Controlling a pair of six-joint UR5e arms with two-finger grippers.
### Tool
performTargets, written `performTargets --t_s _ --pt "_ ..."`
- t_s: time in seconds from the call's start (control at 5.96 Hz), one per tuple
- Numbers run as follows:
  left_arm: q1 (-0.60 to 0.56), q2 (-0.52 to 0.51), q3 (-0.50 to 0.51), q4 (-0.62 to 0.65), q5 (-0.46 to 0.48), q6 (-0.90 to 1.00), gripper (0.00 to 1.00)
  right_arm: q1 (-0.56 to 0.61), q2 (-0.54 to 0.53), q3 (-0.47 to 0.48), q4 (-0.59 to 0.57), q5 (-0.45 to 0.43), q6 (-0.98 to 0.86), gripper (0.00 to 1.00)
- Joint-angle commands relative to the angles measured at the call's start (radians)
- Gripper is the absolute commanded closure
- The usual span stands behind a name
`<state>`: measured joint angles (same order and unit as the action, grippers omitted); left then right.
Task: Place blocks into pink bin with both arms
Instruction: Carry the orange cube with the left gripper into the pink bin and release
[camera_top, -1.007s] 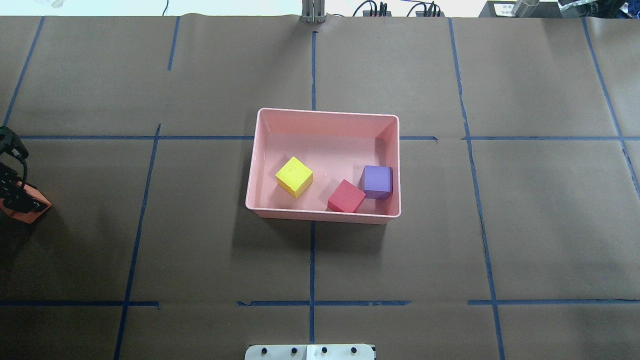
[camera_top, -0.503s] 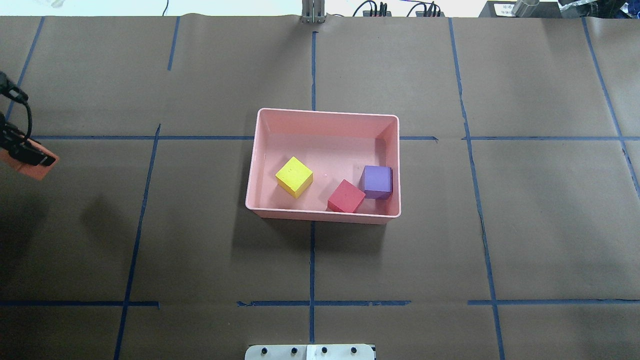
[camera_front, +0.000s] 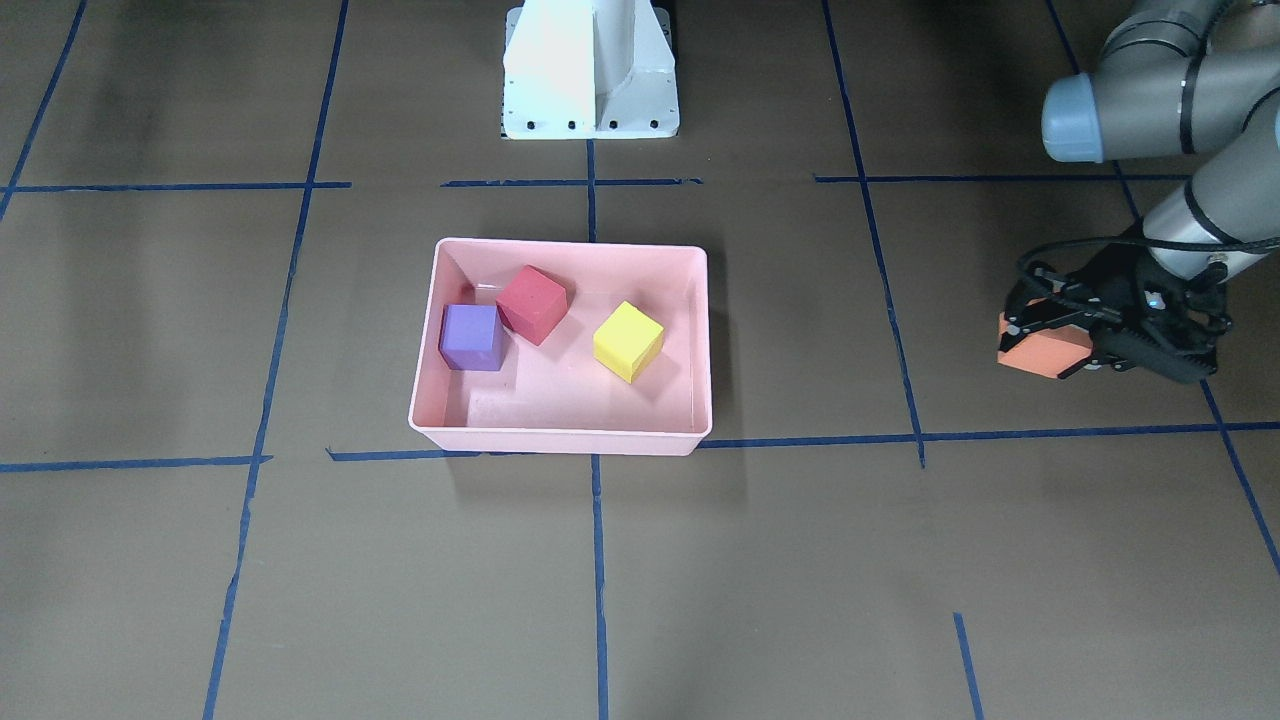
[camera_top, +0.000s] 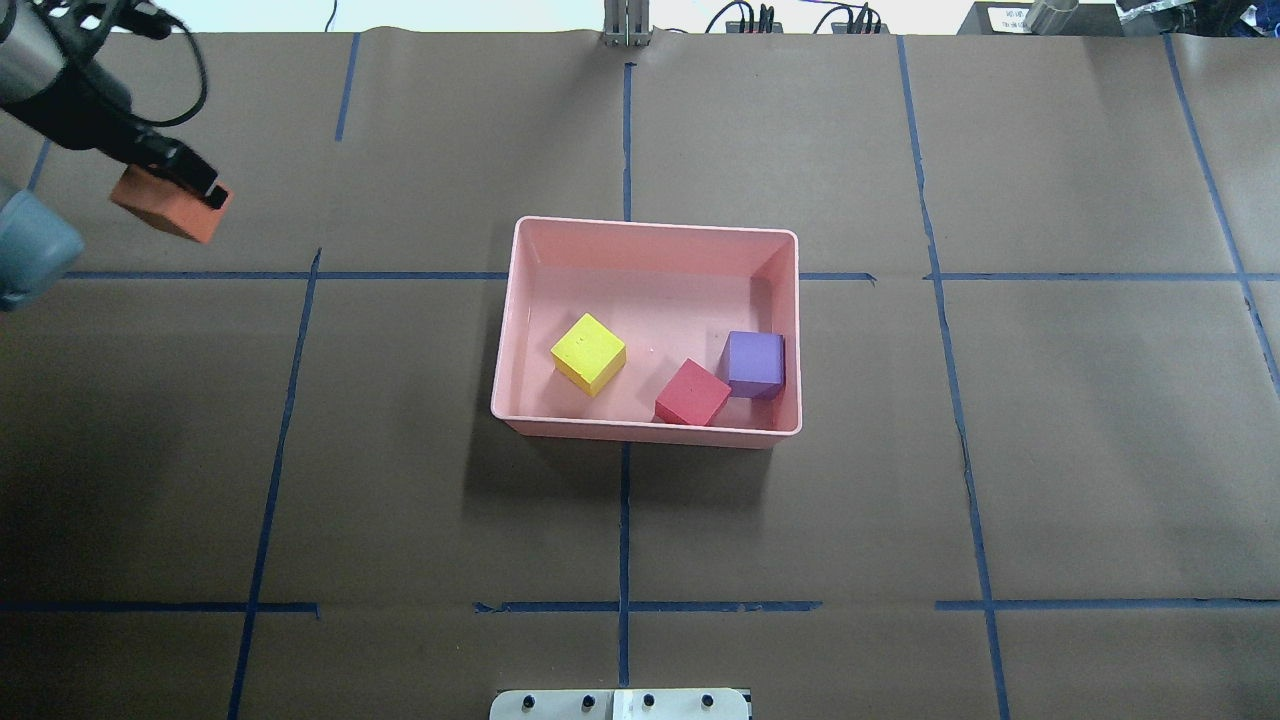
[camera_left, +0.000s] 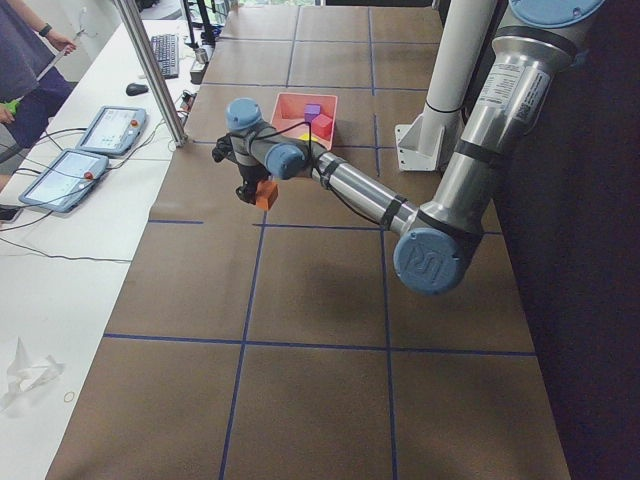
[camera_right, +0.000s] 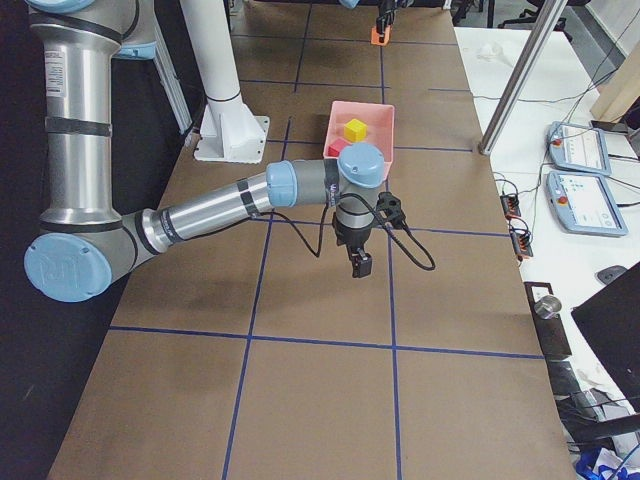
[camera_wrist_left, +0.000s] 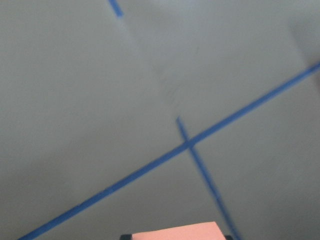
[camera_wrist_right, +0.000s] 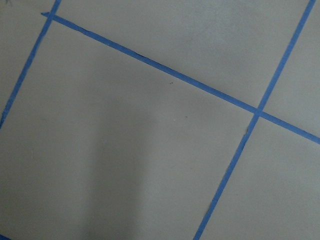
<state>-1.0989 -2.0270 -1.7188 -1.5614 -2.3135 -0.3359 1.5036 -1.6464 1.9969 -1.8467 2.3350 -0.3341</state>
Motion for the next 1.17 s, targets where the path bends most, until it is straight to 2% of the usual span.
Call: performTargets --t_s 0.0,0.17,0.34,0.5,0.67,0.84,1.01 --pt "0.151 -0.225 0.010 0.171 0.073 -0.282 0.47 0.097 -0.082 -0.007 -0.005 -0.002 -0.141 0.00" --pt "0.275 -0.293 0.021 0.172 0.168 -0.509 0.46 0.119 -0.139 -0.006 -0.002 -0.003 -0.128 0.00" --pt "0.340 -0.361 0.044 0.172 0.213 -0.657 0.46 0.119 -0.139 -0.032 0.004 -0.005 -0.103 0.00" --pt "0.393 -0.489 0.149 0.172 0.232 -0.780 0.45 0.118 -0.132 -0.038 0.007 -0.003 -0.045 0.00" --pt "0.469 -0.604 0.274 0.169 0.315 -0.884 0.45 0.118 -0.130 -0.038 0.007 0.004 -0.037 0.00" --pt "0.513 -0.658 0.345 0.152 0.348 -0.961 0.42 0.116 -0.130 -0.039 0.007 0.007 -0.037 0.00" --pt "0.537 -0.677 0.370 0.146 0.352 -0.971 0.21 0.118 -0.130 -0.038 0.007 0.009 -0.037 0.00"
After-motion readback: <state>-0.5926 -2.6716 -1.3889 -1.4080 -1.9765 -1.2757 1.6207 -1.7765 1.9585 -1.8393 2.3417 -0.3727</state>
